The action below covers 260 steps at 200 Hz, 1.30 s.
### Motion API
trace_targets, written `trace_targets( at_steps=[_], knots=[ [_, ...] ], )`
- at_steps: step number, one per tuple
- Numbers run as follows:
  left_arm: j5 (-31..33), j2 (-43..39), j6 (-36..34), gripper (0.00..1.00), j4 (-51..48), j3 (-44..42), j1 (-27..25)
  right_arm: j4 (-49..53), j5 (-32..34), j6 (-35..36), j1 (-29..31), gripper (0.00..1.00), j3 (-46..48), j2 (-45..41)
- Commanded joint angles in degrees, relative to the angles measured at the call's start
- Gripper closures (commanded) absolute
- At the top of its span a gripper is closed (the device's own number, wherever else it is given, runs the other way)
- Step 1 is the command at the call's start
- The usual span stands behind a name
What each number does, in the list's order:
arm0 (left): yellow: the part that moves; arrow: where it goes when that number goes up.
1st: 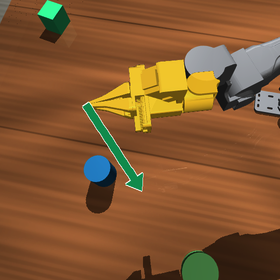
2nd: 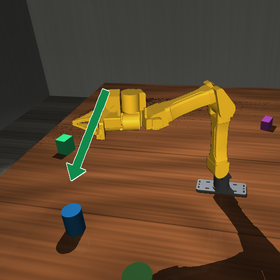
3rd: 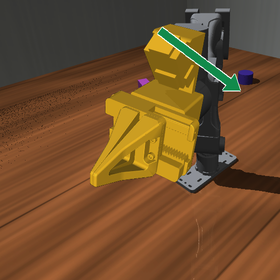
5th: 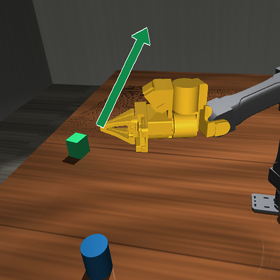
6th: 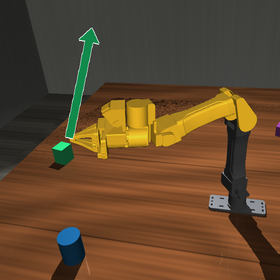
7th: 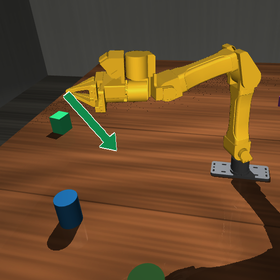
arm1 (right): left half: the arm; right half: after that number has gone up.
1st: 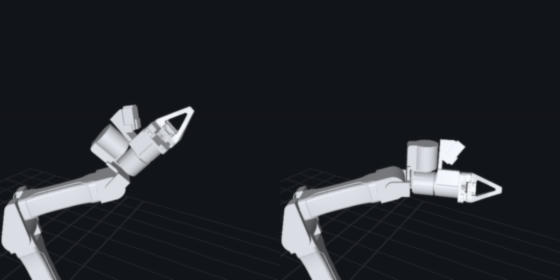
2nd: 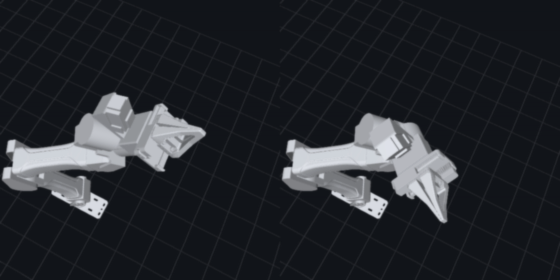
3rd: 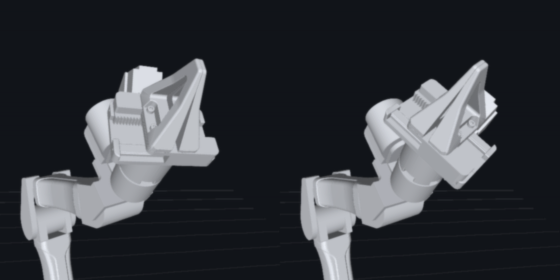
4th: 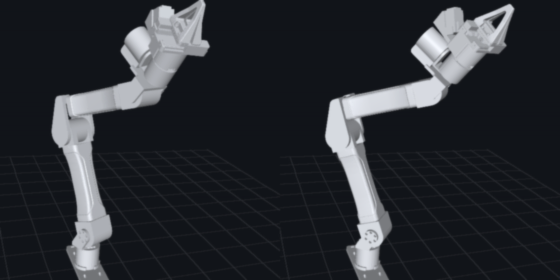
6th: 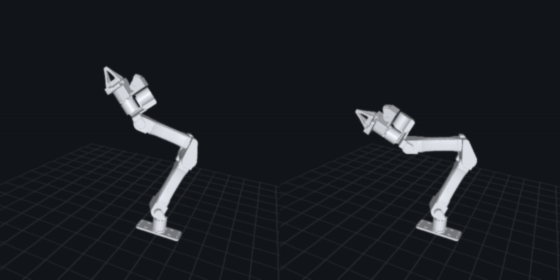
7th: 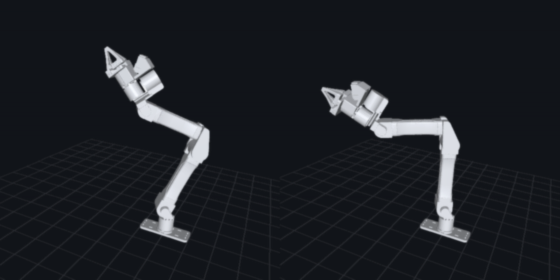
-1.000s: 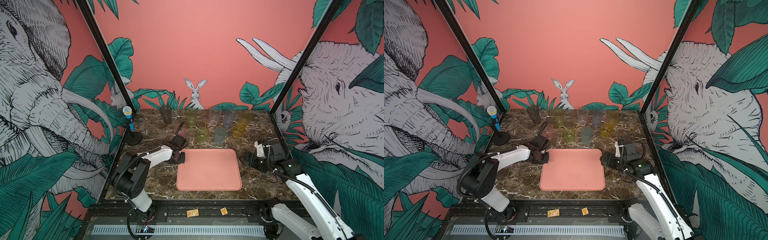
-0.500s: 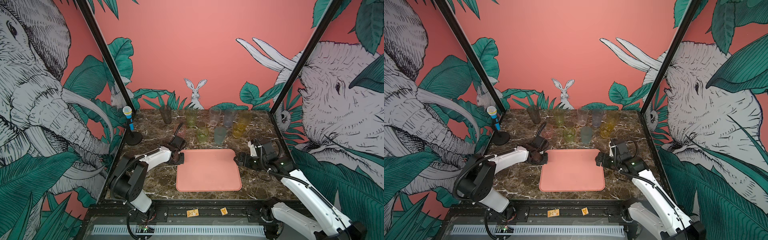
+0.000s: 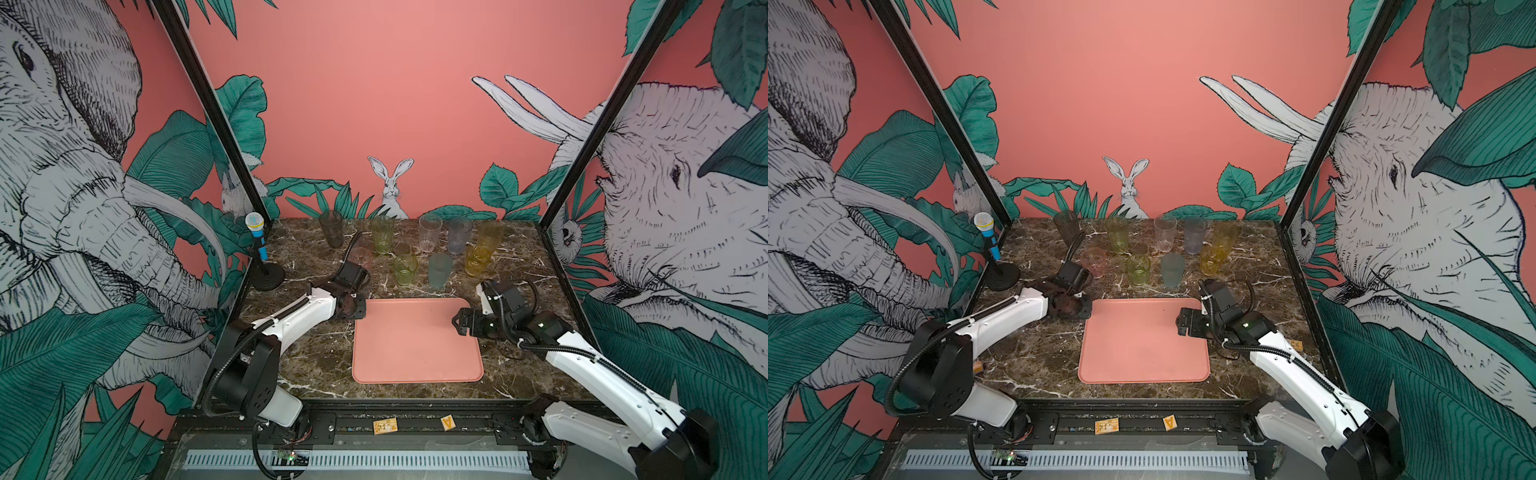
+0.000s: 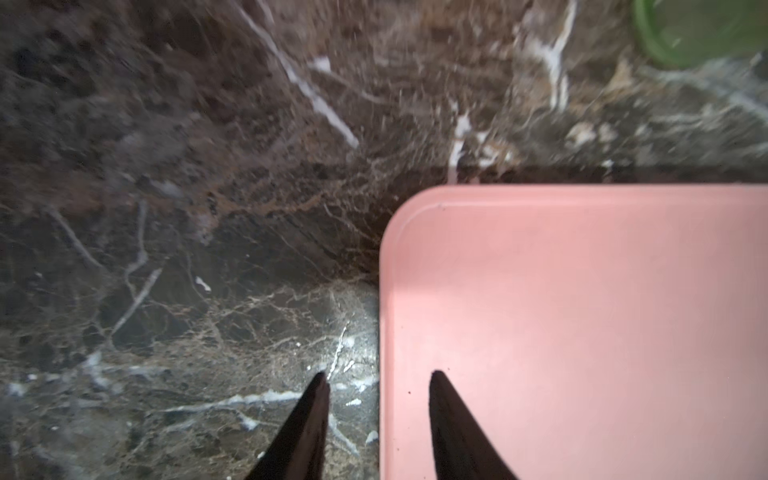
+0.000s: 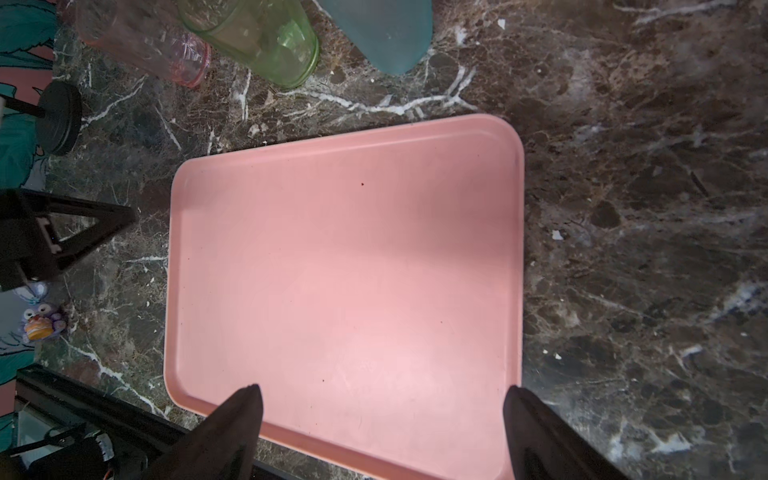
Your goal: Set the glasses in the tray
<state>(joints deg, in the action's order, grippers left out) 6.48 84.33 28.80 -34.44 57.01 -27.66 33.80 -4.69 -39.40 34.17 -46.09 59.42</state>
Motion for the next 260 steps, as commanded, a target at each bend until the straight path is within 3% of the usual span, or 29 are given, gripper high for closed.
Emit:
trace_targets(
  at_steps=[1,27,52,89,192,260],
  knots=[
    [1.27,-3.58,0.81,0.52,-4.16,3.06,2.54,-5.51,3.24,0.47,2.62,0.07,-0.47,1.69],
    [0.57,-4.62,0.52,0.50,-5.88,6.41,6.61,-8.00,5.80,1.59,5.31,0.07,-1.23,3.96],
    [0.49,-4.15,-0.22,0.49,-6.53,10.20,10.45,-10.02,12.66,2.60,9.14,0.08,-0.77,4.31],
    [0.92,-0.81,-1.22,0.46,-6.71,16.86,15.54,-11.83,16.04,4.94,10.05,0.07,0.56,3.44],
    [2.03,19.62,-0.91,0.39,-4.17,40.53,21.88,-16.55,23.13,17.78,10.13,0.05,3.69,-3.90],
    [-1.38,31.63,-0.87,0.39,-1.81,54.51,24.73,-21.17,25.32,18.61,10.13,0.03,6.94,-5.19]
  ],
)
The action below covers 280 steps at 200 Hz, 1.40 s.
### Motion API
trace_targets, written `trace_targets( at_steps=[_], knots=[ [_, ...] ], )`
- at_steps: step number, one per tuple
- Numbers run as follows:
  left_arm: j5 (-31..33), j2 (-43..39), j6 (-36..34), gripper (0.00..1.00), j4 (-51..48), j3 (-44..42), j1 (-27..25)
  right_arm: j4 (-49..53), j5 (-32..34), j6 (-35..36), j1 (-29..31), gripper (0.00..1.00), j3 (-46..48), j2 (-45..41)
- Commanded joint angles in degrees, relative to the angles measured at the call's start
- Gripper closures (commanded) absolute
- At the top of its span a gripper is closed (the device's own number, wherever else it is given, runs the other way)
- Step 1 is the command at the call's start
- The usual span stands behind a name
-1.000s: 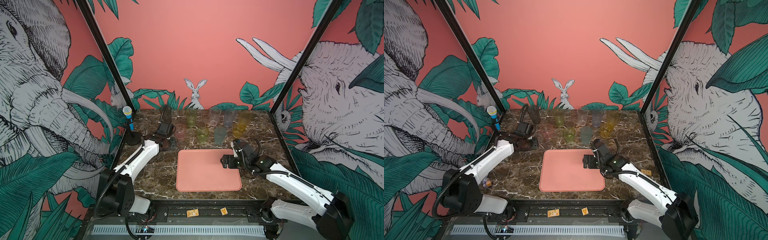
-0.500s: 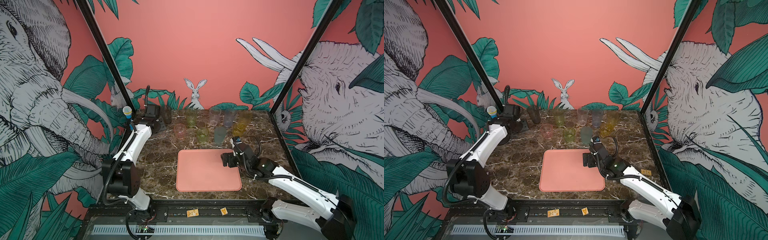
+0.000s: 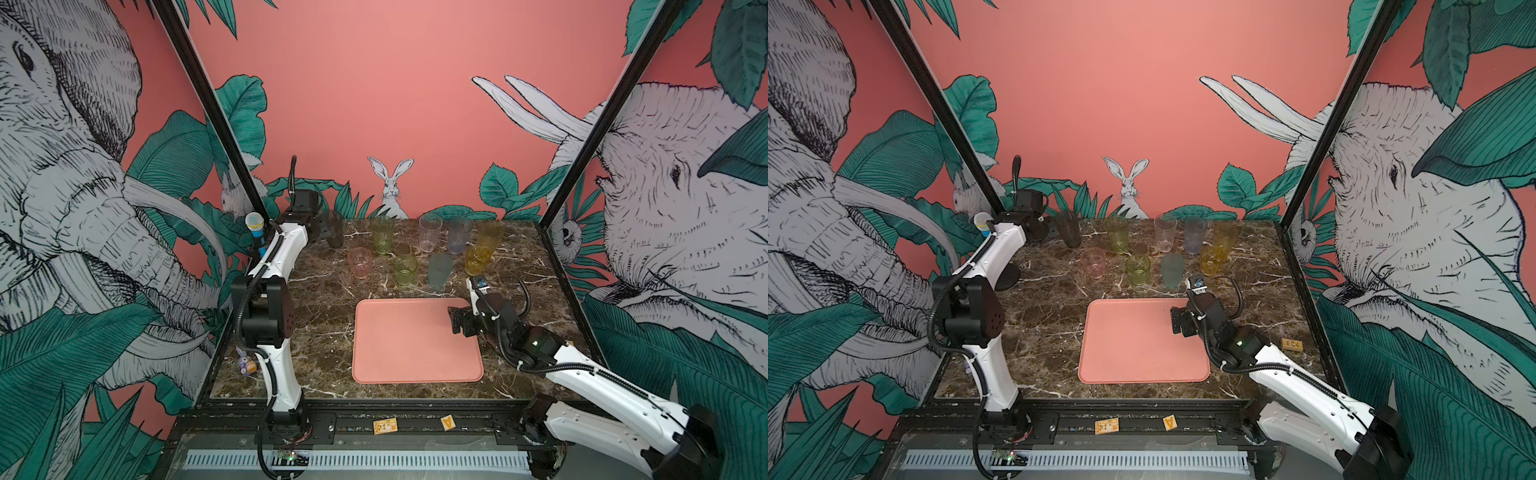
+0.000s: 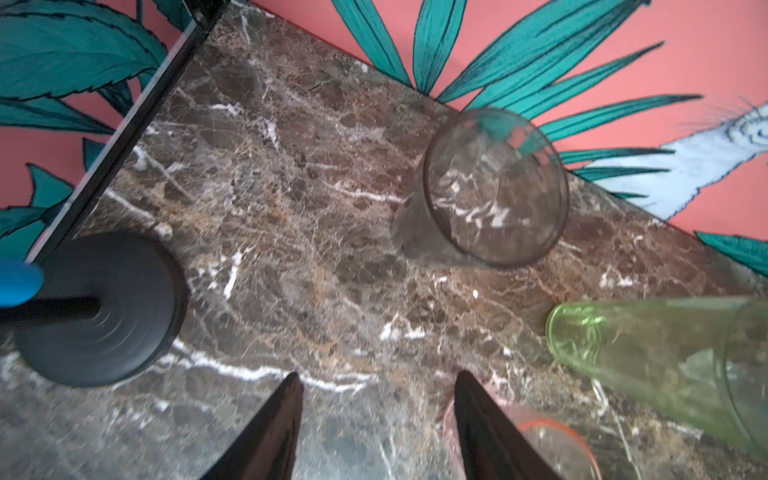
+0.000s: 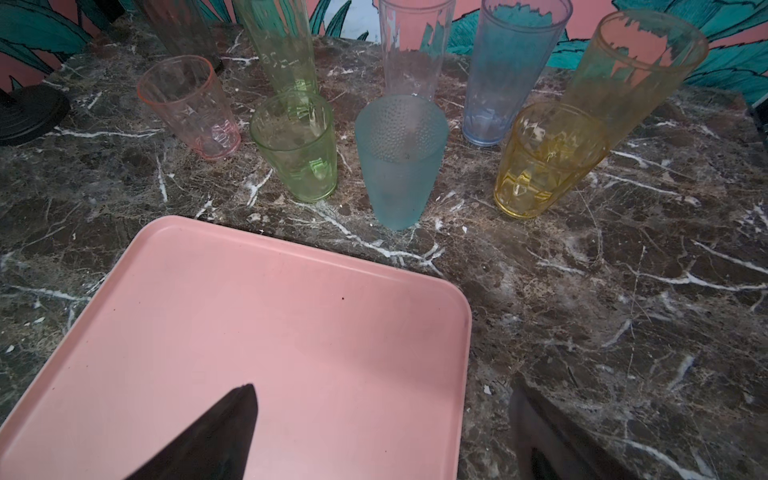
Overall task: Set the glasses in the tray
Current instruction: 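Reach left gripper to the clear glass farthest from the robot, then close left gripper on the clear glass and lift it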
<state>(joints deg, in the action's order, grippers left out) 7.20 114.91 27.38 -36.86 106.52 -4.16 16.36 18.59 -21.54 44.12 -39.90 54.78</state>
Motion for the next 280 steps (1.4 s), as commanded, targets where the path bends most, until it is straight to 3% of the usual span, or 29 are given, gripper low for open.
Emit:
trace_targets(
  at_steps=[1,47,125,177,280],
  knots=[
    [-2.19,1.17,0.56,0.39,0.68,5.19,1.25,-3.71,2.05,0.78,0.18,0.03,0.77,-0.56],
    [-6.36,8.26,2.57,0.39,-0.40,14.59,2.14,-4.93,2.17,0.80,0.18,0.03,1.30,0.91],
    [-6.59,18.59,2.33,0.40,-4.83,28.29,2.27,-5.57,1.27,0.89,0.17,0.03,0.75,3.99],
    [-5.44,20.65,2.77,0.45,-5.33,28.92,2.32,-5.38,1.59,0.62,0.16,0.02,0.35,4.89],
    [-6.15,22.62,2.41,0.65,-5.68,28.92,2.41,-5.64,1.27,0.69,0.09,0.02,0.33,5.33]
  ],
)
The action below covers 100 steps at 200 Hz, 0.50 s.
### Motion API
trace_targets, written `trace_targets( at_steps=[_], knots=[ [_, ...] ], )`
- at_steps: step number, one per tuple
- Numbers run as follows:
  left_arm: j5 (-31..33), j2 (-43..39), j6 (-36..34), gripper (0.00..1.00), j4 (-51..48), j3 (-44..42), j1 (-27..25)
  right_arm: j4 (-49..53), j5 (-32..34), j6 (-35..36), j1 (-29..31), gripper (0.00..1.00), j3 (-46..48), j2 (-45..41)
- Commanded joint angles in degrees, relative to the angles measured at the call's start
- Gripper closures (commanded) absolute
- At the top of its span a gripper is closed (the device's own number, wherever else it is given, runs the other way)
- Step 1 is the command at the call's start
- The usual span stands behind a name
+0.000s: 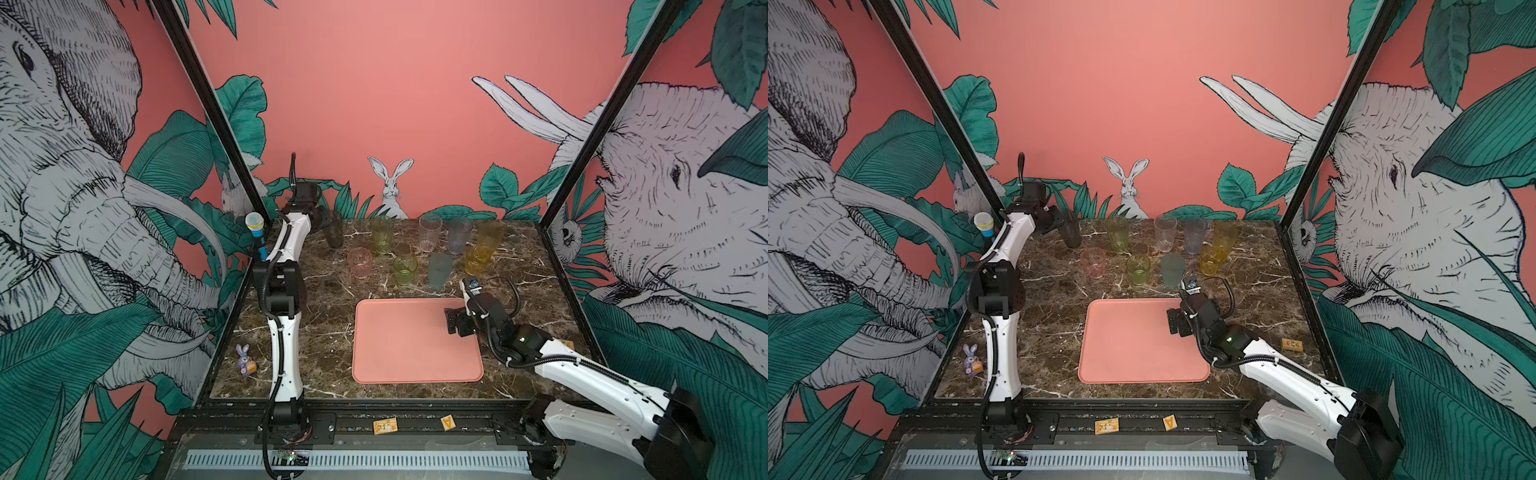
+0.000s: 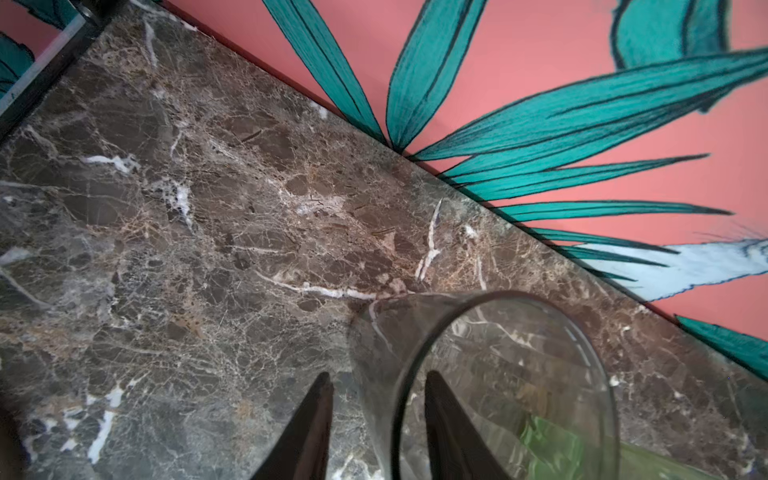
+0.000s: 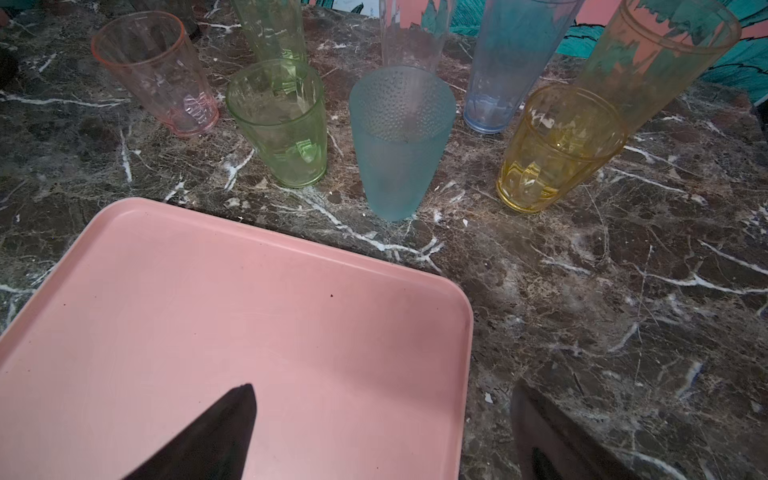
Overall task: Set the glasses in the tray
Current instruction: 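Close left gripper on the clear glass and lift it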
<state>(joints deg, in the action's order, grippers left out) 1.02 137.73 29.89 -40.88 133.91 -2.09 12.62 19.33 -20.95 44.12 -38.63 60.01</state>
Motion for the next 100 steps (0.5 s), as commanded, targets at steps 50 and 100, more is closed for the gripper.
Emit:
trace_targets(
  at_steps=[50,100],
  knots=[
    [-0.54,-0.27,-0.01,0.76,-1.88,1.53,0.59,-1.96,0.53,0.08,0.10,0.02,-0.92,0.09],
    [-1.70,-2.00,0.43,0.89,-1.70,-1.53,0.60,-2.33,0.36,0.12,0.16,0.02,-0.48,-0.33]
  ],
)
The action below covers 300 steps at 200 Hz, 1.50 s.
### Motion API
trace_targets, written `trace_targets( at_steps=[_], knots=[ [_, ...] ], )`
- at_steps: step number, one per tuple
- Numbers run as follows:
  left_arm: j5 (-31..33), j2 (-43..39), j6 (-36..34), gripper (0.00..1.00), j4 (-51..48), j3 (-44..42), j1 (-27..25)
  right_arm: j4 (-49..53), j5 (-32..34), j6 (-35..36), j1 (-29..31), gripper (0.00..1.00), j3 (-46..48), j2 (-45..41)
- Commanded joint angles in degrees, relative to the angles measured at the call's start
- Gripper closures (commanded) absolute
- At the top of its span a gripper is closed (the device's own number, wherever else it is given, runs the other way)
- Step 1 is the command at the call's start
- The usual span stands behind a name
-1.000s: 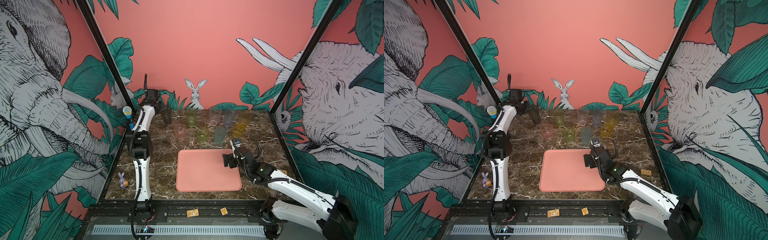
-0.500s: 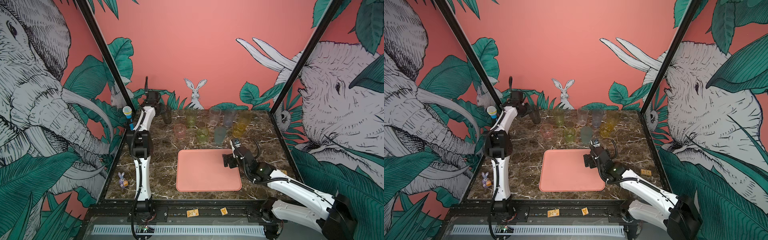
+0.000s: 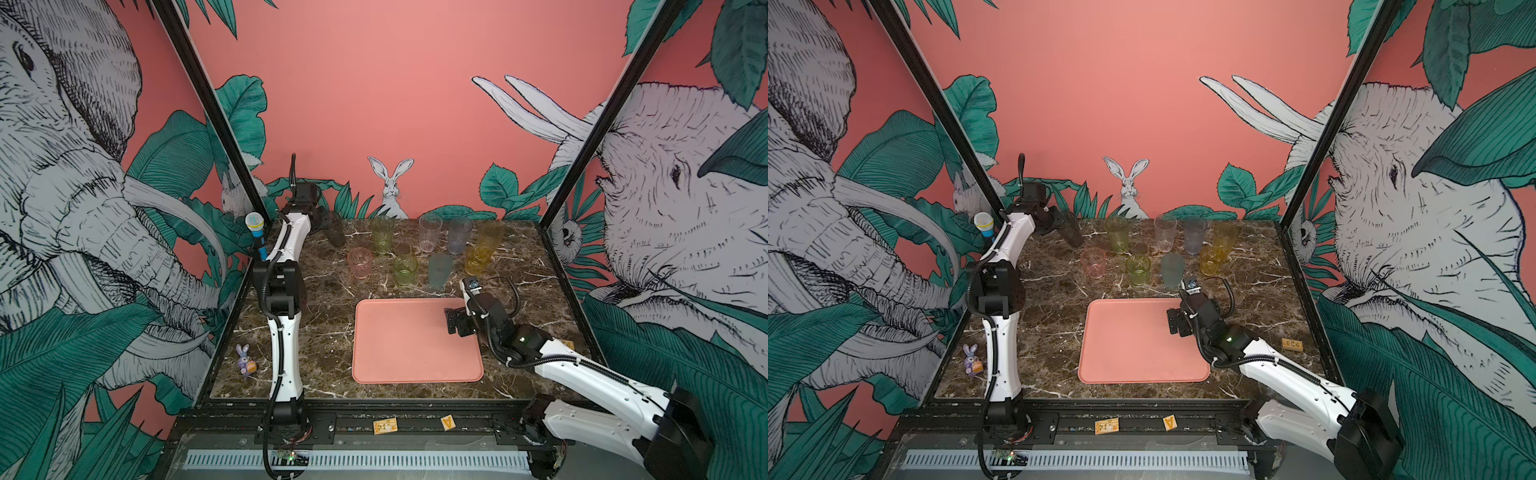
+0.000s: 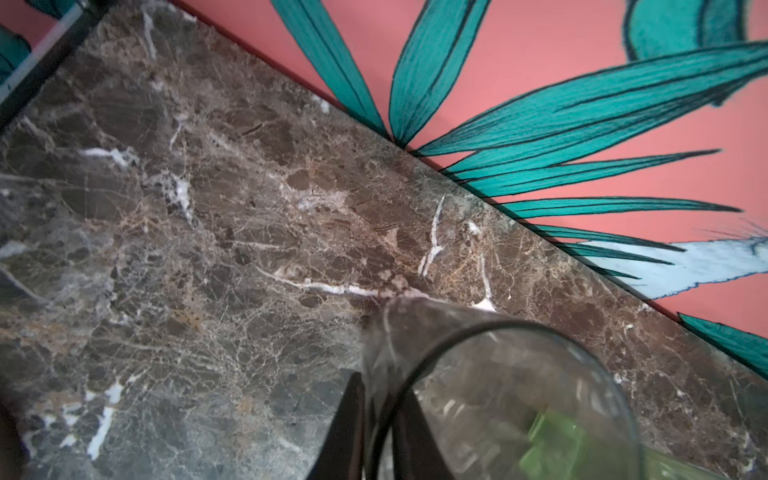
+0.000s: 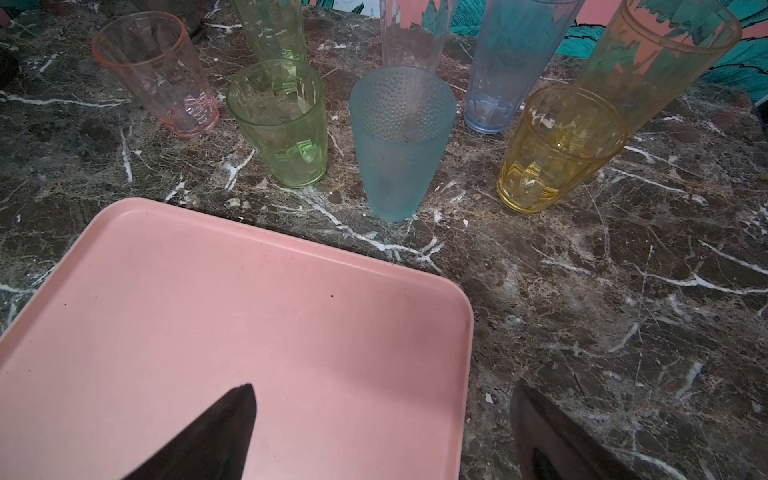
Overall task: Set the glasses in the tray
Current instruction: 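Close left gripper on the clear glass and lift it, then carry the clear glass with left gripper over the pink tray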
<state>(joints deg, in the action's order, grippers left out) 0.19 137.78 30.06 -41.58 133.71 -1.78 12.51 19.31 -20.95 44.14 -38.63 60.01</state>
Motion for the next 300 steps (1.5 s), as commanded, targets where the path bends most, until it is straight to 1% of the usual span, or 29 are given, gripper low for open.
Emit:
trace_targets(
  at_steps=[1,30,50,87,109,167,212,253,300],
  knots=[
    [-0.88,-2.10,0.26,0.89,-0.98,-1.43,0.29,-2.22,0.38,0.12,0.15,0.02,-0.48,-0.33],
    [-1.31,-5.09,0.04,0.97,-0.07,-5.13,0.36,-2.23,-0.16,0.47,0.11,0.02,-0.85,0.18],
    [-2.07,-7.99,-0.18,1.00,0.44,-8.38,0.33,-2.07,-0.26,0.56,0.15,0.02,-1.18,0.72],
    [-3.25,-15.68,-0.27,1.00,1.41,-16.08,0.41,-2.10,0.09,0.04,0.07,0.02,-0.93,0.34],
    [-3.00,-21.16,-0.06,1.00,0.00,-20.64,0.36,-2.49,0.27,-0.05,0.13,0.02,-0.25,-0.48],
    [-2.33,-38.12,-1.52,1.00,-5.63,-32.55,0.33,-2.93,0.29,-0.29,0.08,0.02,0.40,-1.21],
    [-2.13,-49.28,-3.60,1.00,-13.79,-37.85,0.11,-3.44,0.14,-0.54,0.07,0.02,1.13,-1.74],
    [-0.01,-57.75,-4.33,1.00,-19.71,-42.58,-2.56,-3.59,0.12,-0.93,0.10,0.02,1.50,-1.82],
    [3.00,-63.63,-5.59,1.00,-25.24,-45.22,-9.22,-3.99,-0.29,-1.10,0.10,0.02,2.45,-2.88]
  ],
)
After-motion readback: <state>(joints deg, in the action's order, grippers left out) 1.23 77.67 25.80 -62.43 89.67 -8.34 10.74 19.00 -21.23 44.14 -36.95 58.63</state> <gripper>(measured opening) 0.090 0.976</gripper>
